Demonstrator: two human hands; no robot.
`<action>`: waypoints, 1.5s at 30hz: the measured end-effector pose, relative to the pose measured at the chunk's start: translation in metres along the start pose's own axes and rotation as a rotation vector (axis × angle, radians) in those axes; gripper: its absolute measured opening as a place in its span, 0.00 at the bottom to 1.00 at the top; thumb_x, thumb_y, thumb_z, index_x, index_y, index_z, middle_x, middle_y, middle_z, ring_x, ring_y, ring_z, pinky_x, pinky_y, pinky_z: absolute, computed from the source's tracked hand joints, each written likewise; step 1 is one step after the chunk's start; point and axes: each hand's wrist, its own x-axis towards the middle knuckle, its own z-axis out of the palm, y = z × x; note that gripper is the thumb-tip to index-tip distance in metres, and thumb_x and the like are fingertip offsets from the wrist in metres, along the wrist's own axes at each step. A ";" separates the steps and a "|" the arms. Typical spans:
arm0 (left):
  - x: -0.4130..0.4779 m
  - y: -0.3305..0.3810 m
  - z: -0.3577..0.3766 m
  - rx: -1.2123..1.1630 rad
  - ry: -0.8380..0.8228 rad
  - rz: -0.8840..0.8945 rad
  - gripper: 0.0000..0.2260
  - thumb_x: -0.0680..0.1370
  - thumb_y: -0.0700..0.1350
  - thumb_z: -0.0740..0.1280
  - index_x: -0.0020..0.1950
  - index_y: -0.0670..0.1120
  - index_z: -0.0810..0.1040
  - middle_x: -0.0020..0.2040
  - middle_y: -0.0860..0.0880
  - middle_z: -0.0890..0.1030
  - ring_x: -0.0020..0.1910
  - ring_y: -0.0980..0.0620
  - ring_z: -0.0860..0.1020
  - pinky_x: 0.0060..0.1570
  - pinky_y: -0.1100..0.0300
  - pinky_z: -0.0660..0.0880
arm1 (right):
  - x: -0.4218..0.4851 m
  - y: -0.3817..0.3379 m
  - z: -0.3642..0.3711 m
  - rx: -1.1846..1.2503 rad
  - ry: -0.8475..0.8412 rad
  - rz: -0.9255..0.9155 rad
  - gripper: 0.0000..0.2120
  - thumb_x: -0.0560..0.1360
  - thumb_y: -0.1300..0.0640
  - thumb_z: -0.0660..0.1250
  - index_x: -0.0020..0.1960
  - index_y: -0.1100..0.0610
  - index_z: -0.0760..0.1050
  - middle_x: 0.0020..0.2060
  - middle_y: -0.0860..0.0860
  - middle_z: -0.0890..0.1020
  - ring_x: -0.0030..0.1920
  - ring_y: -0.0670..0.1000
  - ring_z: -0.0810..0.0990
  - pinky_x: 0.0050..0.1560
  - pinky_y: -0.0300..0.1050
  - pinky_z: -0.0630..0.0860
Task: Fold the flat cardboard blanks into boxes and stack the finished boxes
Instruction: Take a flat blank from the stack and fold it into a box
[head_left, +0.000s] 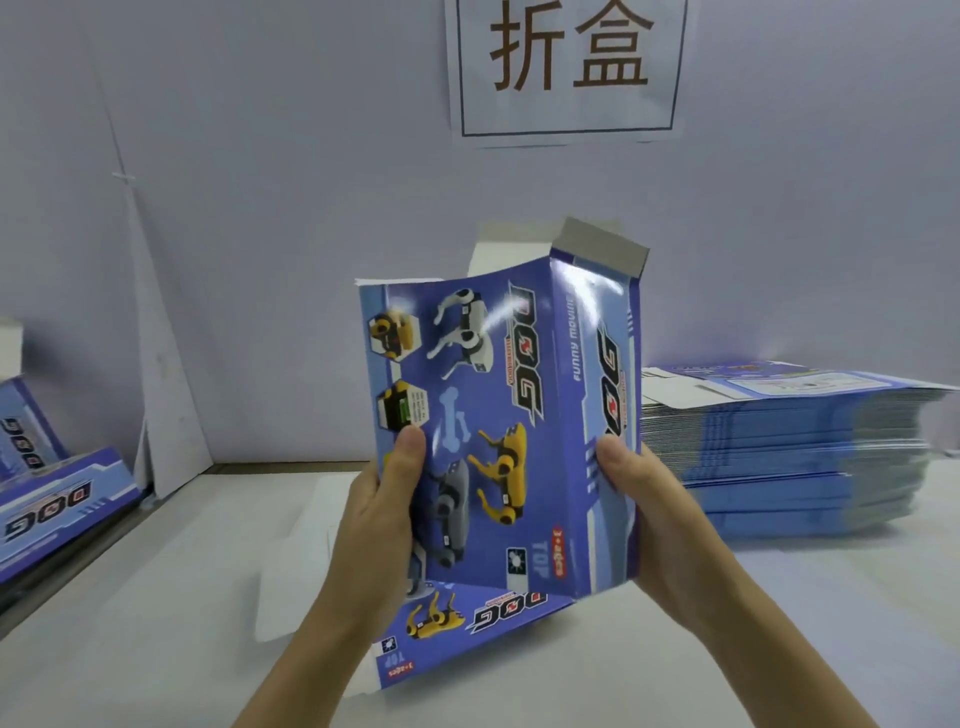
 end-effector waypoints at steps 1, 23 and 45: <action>0.000 0.002 0.000 0.024 -0.001 -0.009 0.18 0.69 0.62 0.62 0.28 0.53 0.81 0.24 0.52 0.77 0.22 0.55 0.76 0.24 0.65 0.73 | -0.006 0.002 0.000 0.027 -0.023 0.004 0.30 0.55 0.36 0.81 0.53 0.49 0.83 0.51 0.54 0.86 0.48 0.55 0.86 0.43 0.49 0.82; 0.004 0.000 -0.011 -0.009 -0.241 -0.158 0.43 0.52 0.67 0.79 0.65 0.59 0.73 0.54 0.49 0.84 0.50 0.49 0.83 0.41 0.56 0.80 | -0.003 0.011 0.014 -0.851 0.213 -0.386 0.27 0.69 0.35 0.71 0.65 0.30 0.66 0.75 0.35 0.58 0.74 0.33 0.54 0.75 0.44 0.61; 0.012 0.019 -0.048 0.334 -0.262 -0.337 0.39 0.55 0.54 0.76 0.66 0.55 0.71 0.56 0.48 0.83 0.52 0.47 0.83 0.44 0.56 0.81 | 0.011 0.014 -0.007 -0.379 0.126 -0.056 0.23 0.70 0.38 0.68 0.64 0.38 0.71 0.55 0.41 0.83 0.55 0.44 0.83 0.49 0.41 0.81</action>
